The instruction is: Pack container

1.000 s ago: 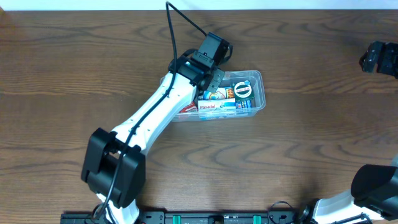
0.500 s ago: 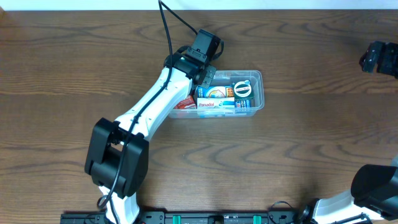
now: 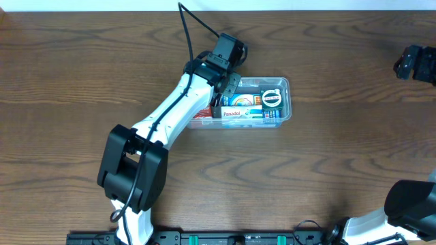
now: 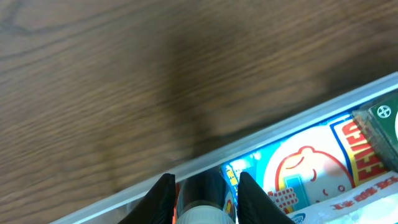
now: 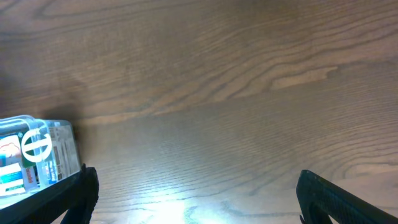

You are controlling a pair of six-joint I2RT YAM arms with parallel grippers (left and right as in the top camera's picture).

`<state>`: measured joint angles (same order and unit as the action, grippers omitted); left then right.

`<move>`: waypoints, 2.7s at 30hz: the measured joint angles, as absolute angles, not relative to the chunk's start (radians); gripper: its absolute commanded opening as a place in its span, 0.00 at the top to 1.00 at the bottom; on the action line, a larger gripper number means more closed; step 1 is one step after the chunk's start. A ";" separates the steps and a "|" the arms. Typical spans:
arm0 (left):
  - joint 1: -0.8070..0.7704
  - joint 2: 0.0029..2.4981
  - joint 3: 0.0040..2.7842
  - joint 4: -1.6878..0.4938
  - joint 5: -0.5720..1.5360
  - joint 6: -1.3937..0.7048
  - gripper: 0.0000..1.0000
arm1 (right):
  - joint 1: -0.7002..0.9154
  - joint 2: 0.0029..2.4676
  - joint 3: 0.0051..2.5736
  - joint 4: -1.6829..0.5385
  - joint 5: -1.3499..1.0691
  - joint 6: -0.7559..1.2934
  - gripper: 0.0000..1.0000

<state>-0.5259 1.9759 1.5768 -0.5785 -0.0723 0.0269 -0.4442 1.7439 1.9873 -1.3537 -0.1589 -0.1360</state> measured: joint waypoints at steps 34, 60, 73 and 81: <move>-0.532 1.969 1.577 -0.668 -0.060 -0.304 0.43 | -0.444 1.744 1.987 -1.354 -0.159 -0.136 0.01; -0.083 1.655 1.577 -0.697 -0.240 -0.337 0.02 | -0.444 1.744 1.987 -1.354 -0.159 -0.136 0.01; -0.075 1.655 1.577 -0.698 -0.240 -0.337 0.02 | -0.444 1.744 1.987 -1.354 -0.159 -0.136 0.01; -0.075 1.655 1.577 -0.698 -0.240 -0.337 0.02 | -0.444 1.744 1.987 -1.354 -0.159 -0.136 0.01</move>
